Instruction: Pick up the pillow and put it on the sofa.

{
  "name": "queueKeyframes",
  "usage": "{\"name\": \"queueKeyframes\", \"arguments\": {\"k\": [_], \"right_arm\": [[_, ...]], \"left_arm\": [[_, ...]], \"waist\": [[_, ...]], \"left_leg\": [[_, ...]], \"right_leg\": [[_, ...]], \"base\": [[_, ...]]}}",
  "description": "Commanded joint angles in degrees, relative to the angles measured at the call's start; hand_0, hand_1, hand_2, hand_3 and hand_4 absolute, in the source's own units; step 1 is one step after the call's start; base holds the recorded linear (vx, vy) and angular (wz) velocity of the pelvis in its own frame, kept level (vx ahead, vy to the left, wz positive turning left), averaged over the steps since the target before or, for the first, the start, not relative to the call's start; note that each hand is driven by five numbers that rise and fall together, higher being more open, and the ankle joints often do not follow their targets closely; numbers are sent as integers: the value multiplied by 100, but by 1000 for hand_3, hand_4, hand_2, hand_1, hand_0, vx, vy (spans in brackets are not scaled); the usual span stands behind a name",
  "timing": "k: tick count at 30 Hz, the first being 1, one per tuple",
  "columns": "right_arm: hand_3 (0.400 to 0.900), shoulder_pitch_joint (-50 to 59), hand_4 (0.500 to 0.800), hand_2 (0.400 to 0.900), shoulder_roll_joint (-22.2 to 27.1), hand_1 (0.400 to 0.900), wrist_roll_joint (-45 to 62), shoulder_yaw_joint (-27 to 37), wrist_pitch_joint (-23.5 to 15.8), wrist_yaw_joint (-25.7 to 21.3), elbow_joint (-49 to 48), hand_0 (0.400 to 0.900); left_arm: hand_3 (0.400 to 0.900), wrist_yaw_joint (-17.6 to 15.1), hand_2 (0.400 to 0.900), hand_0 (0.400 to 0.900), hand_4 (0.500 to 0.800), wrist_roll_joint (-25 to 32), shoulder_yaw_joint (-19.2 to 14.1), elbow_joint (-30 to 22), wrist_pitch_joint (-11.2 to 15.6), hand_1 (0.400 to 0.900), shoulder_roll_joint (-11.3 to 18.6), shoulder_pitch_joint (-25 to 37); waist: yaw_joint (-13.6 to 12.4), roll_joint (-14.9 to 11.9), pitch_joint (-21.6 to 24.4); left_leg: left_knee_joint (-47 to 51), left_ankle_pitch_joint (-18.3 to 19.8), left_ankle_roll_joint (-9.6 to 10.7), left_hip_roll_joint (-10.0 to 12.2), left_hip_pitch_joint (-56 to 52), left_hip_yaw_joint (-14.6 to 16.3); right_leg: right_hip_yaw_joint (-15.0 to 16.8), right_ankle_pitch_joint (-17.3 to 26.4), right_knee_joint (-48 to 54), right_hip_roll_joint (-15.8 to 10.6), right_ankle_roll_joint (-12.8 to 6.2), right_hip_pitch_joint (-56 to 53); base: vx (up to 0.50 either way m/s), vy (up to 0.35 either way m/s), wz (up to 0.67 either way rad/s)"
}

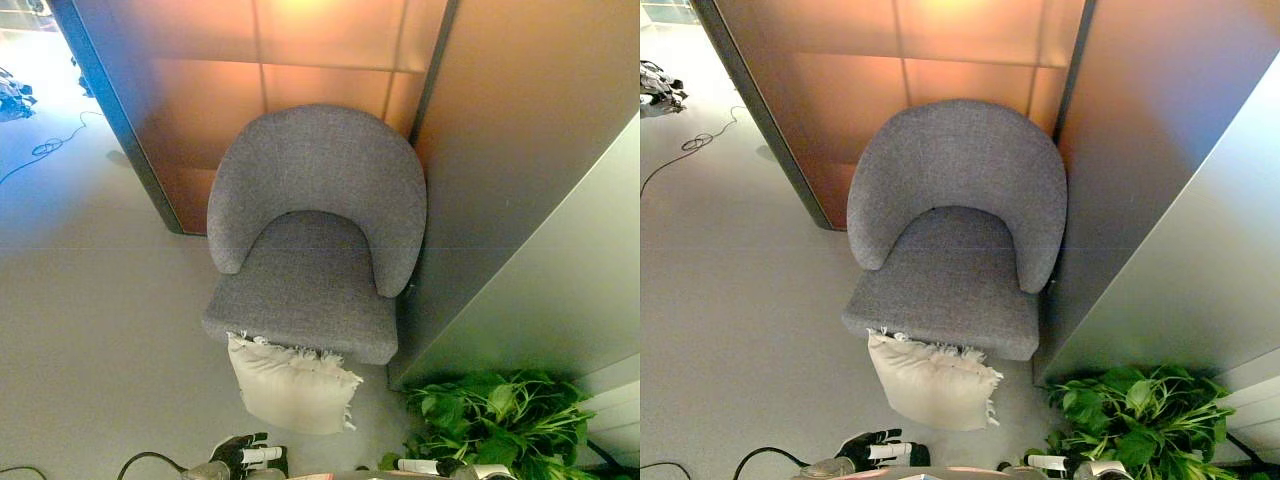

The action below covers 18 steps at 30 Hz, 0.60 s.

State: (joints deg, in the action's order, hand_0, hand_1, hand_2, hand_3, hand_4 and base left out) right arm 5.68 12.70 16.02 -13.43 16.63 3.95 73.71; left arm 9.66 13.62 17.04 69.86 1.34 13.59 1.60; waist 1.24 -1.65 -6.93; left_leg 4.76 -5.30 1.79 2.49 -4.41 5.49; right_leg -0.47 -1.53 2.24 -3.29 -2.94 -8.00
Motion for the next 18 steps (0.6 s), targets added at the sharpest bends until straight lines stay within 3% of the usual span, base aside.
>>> {"name": "queueKeyframes", "arguments": {"k": [1,6,11,18], "right_arm": [[900,247,800,900,170,900,-105,-262,-65,-65,197,900],[900,240,800,900,185,900,-414,-328,-255,-98,132,900],[900,342,800,900,260,900,-1268,-601,-720,-260,-97,900],[900,767,800,900,519,900,-2573,-1246,-1545,-1129,-809,900]], "left_arm": [[900,7,900,900,800,-59,84,170,145,900,-99,496],[900,-103,900,900,800,-15,61,128,89,900,-89,491],[900,-164,900,900,800,37,156,11,-29,900,-66,565],[900,-196,900,900,800,140,339,-189,-30,900,63,639]], "waist": [[-136,39,-153],[-144,29,-170],[-179,16,-286],[-286,-33,-625]], "left_leg": [[-55,718,-281,-435,-203,-360],[-59,714,-272,-447,-191,-393],[-84,692,-265,-442,-103,-377],[-86,612,-232,-428,206,-383]], "right_leg": [[-455,17,-311,125,-153,337],[-444,11,-321,124,-159,341],[-472,39,-335,105,-175,416],[-539,116,-340,72,-215,685]], "base": [[0,0,0],[13,5,0],[-6,2,6],[-46,-4,10]]}}
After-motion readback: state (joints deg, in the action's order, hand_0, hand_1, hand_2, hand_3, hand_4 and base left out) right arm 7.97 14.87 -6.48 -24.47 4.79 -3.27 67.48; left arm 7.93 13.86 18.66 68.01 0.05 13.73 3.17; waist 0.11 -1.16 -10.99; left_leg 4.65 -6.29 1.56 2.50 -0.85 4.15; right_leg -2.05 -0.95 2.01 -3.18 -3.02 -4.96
